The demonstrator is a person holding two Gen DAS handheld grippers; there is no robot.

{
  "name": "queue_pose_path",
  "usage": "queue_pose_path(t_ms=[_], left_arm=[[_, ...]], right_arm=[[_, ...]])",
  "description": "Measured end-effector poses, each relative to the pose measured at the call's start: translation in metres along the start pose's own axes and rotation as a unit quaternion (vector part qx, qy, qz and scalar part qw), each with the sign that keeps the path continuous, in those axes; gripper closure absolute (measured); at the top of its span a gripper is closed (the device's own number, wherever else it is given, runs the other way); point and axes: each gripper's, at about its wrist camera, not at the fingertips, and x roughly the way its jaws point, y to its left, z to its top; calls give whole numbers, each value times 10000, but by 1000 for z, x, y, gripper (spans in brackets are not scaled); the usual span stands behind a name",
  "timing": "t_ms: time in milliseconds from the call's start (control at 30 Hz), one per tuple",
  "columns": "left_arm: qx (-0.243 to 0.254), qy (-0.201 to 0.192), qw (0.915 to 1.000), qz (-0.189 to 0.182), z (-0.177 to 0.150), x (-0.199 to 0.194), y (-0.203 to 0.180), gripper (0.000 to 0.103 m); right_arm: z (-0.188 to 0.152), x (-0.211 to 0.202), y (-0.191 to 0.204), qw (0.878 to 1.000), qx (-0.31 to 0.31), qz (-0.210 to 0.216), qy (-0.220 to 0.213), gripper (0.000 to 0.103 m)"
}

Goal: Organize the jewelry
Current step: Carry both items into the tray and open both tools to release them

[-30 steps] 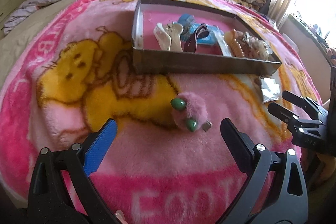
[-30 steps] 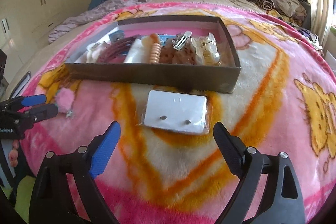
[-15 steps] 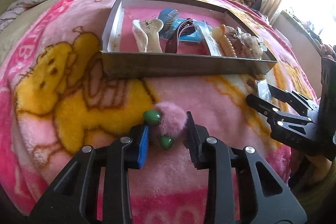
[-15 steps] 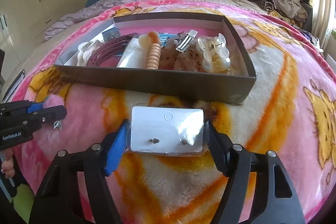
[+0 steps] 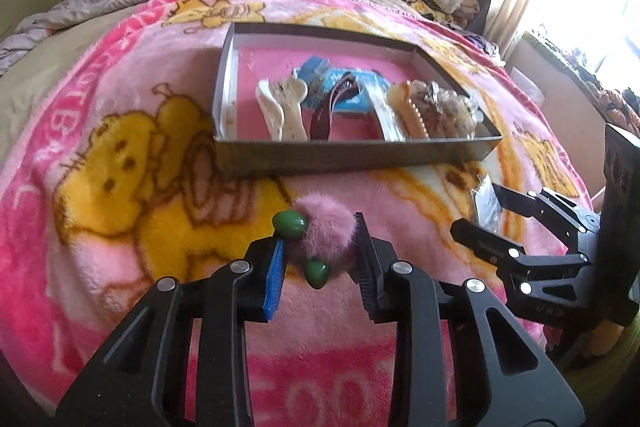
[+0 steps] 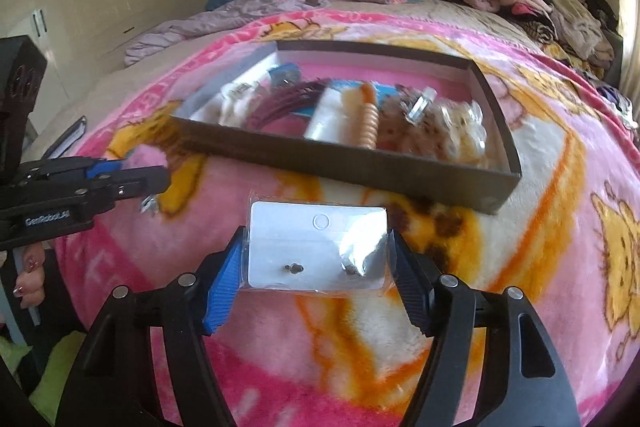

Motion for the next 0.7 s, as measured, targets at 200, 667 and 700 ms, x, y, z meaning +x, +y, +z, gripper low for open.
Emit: queue_pose_path(t_ms=[200, 667, 700], left_arm=[[55, -113, 9999, -9, 14, -8, -3, 80], [278, -307, 9991, -39, 60, -4, -22, 80], [292, -317, 9991, -46, 64, -2, -23, 80]], right_arm=[[15, -11, 6, 9998, -79, 44, -165, 37], [48, -22, -16, 9989, -57, -51, -459, 37], [50, -23, -20, 9988, -44, -68, -479, 37]])
